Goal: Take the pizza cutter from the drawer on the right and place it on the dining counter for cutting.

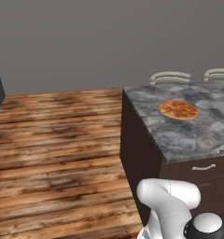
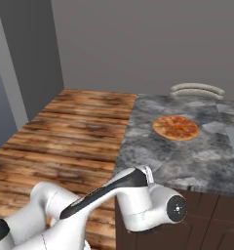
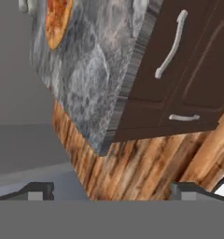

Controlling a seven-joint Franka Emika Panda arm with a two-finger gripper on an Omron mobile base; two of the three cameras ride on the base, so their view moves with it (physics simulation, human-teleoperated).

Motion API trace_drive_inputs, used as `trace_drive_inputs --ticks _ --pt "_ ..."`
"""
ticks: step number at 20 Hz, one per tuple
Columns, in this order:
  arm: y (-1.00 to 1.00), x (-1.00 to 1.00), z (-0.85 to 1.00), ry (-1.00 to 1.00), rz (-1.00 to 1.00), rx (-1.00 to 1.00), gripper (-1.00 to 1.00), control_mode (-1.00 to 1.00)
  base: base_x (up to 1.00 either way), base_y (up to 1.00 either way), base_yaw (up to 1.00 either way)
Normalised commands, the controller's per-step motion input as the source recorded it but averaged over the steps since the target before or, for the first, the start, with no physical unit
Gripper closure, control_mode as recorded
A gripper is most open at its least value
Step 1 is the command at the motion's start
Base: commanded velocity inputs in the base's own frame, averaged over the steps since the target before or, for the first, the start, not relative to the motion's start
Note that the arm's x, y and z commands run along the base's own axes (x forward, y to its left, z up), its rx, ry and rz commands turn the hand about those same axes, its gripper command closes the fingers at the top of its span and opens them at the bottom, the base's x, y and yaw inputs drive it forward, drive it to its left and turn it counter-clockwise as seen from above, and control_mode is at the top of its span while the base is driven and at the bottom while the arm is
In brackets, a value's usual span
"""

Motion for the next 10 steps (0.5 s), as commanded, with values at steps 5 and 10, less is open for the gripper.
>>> trace_drive_inputs --ticks 5,10 --pt "-0.80 -0.50 -0.81 0.00 -0.31 0.07 -1.00 -1.00 0.00 0.00 0.00" --pt "-0.49 -0.02 -0.63 -0.01 -0.23 0.03 -1.00 -1.00 0.00 0.00 0.00"
